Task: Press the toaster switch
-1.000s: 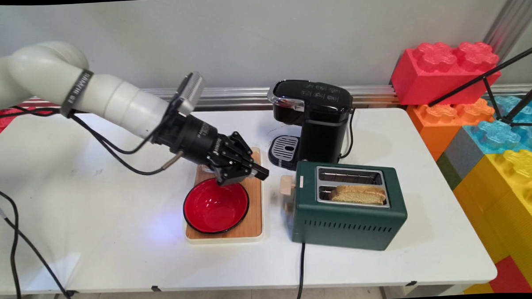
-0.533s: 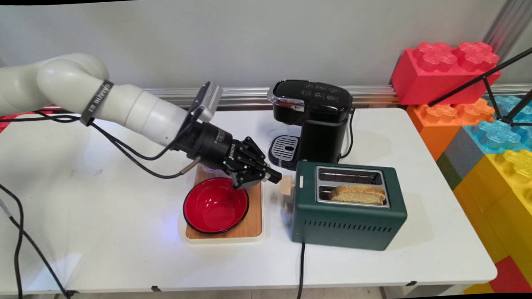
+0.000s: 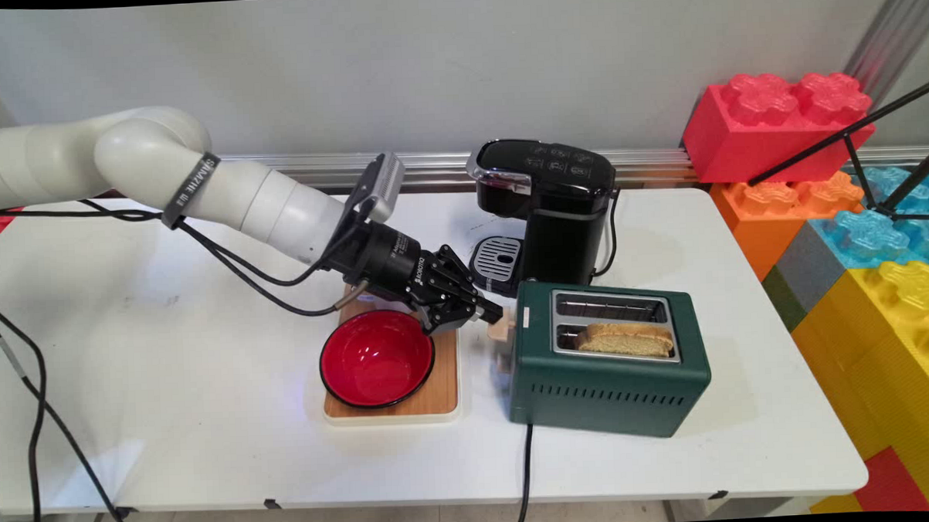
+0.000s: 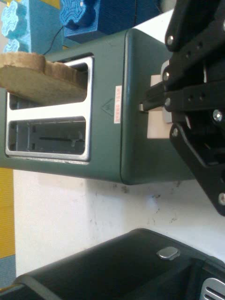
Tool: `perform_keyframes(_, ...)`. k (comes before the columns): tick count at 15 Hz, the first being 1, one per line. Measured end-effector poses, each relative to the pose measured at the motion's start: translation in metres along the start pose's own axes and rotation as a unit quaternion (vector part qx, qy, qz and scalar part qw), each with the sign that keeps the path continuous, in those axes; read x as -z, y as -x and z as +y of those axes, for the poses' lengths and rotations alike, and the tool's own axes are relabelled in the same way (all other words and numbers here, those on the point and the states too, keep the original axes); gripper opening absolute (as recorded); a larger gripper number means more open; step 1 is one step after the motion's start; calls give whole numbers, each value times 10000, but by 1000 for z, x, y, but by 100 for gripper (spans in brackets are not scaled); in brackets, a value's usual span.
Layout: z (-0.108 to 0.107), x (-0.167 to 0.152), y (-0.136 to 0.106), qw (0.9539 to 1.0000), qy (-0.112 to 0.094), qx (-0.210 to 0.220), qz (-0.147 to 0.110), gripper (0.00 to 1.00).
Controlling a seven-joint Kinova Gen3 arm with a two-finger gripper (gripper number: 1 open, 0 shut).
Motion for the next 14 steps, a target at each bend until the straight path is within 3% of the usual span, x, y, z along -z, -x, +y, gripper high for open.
perform_keyframes(14, -1, -18, 18, 9997, 30, 71, -212, 0)
